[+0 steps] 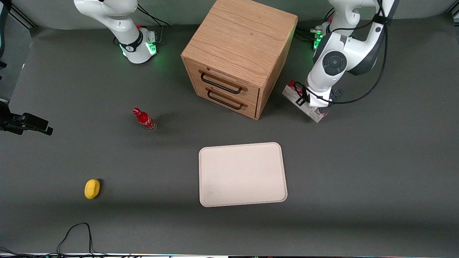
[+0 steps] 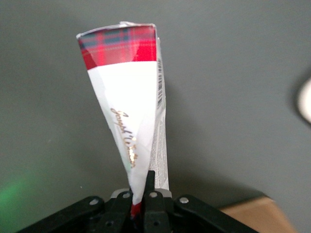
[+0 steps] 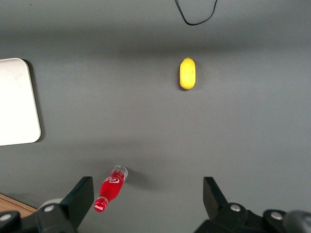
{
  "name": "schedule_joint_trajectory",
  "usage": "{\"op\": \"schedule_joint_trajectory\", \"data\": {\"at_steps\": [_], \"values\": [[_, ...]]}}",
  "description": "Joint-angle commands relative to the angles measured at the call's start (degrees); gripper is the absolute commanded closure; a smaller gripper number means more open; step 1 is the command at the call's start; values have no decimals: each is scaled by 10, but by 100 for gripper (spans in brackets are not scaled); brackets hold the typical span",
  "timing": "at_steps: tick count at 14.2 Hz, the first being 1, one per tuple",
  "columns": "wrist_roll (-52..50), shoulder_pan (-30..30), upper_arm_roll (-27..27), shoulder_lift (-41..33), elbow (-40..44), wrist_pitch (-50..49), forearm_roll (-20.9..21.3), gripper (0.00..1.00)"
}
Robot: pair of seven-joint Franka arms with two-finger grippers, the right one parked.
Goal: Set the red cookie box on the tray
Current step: 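Carry the hanging cookie box with the left gripper over the white tray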
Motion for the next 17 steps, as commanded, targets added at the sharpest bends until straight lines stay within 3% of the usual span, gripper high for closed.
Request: {"op": "schedule_joint_trajectory", "data": {"at_steps": [1, 6, 9, 13, 17], "values": [[54, -1, 31, 14, 115, -70, 9, 100], [135, -3, 39, 126, 408, -246, 14, 100], [136, -14, 24, 222, 565, -303, 53, 100], [200, -86, 21, 330, 680, -301, 149, 100], [262, -141, 37, 412, 749, -292, 167, 100]]}}
